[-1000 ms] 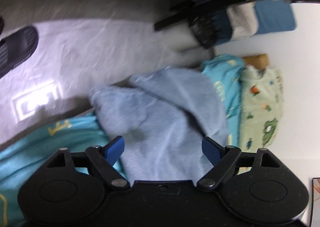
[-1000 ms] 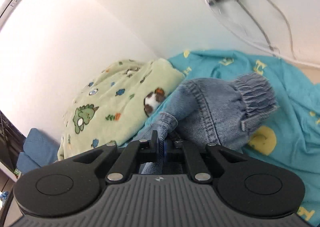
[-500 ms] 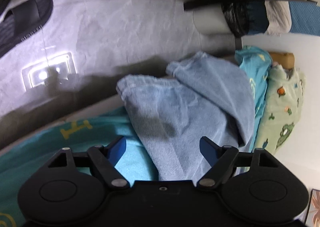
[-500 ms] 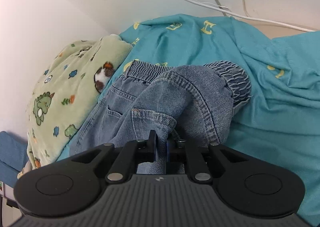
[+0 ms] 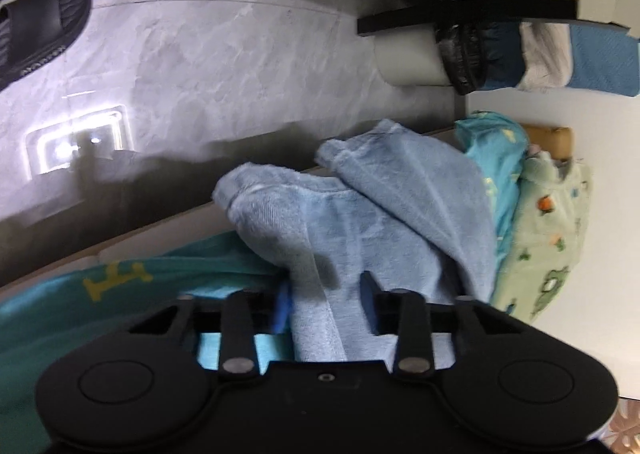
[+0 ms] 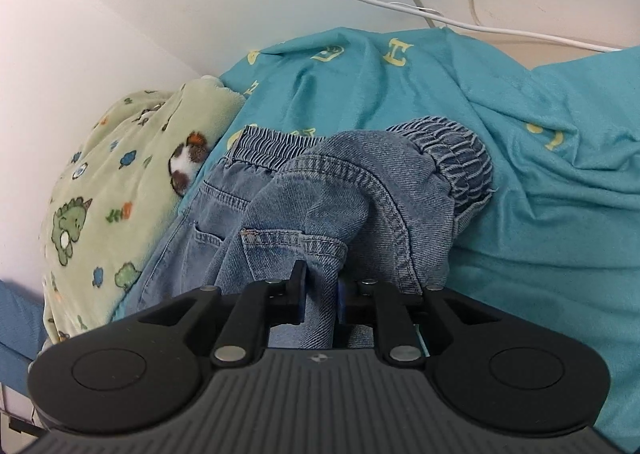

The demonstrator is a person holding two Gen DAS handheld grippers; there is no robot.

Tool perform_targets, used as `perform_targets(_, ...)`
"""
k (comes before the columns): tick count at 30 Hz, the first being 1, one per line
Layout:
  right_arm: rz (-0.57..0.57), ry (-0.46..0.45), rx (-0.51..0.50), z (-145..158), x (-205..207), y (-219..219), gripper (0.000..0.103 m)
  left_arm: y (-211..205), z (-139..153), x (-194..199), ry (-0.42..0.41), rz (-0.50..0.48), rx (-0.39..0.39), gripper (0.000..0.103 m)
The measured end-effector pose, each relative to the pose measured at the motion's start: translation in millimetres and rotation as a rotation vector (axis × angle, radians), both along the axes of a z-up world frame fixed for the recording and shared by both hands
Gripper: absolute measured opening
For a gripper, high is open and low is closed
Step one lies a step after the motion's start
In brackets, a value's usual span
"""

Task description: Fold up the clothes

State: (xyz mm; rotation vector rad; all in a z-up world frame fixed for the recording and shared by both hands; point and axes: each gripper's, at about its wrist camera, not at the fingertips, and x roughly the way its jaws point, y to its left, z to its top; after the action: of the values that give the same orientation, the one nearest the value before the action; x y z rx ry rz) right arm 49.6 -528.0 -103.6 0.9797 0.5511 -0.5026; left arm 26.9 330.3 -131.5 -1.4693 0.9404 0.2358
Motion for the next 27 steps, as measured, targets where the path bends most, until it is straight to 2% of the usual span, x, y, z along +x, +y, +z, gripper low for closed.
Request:
perform_targets(1, -0.001, 0.0, 0.0, -1, 0, 0, 0.016, 0, 3, -1, -0.022, 0.003, 0.005, 0.019)
perform_targets(2, -0.001, -0.004, -0.003, -1, 1, 0, 0.016, 0, 6, -1, -0.044, 0.006, 0.01, 0.009)
perform_targets(3, 0.002, -0.014, -0.012, 1, 1, 1, 0.014, 0, 8, -2, -0.066, 0.009, 0.014, 0.005)
perform_targets(6, 0.012, -0.062, -0.046, 11, 1, 5, 0.008, 1, 23, -4, -0.141, 0.033, 0.052, 0.003)
perform_targets(11, 0.025, -0.183, -0.117, 45, -7, 18, 0.007, 1, 49, 2, -0.22, 0.066, 0.106, 0.002)
perform_targets(17, 0.023, -0.208, -0.098, 66, -3, 15, 0.006, 2, 90, 34, -0.295, 0.073, 0.156, 0.0)
perform_targets(21, 0.065, -0.208, -0.136, 91, 34, 16, 0.006, 3, 117, 62, -0.337, 0.076, 0.191, 0.0)
perform_targets(27, 0.108, -0.151, -0.16, 105, 134, 19, 0.006, 4, 136, 168, -0.331, 0.048, 0.279, 0.0)
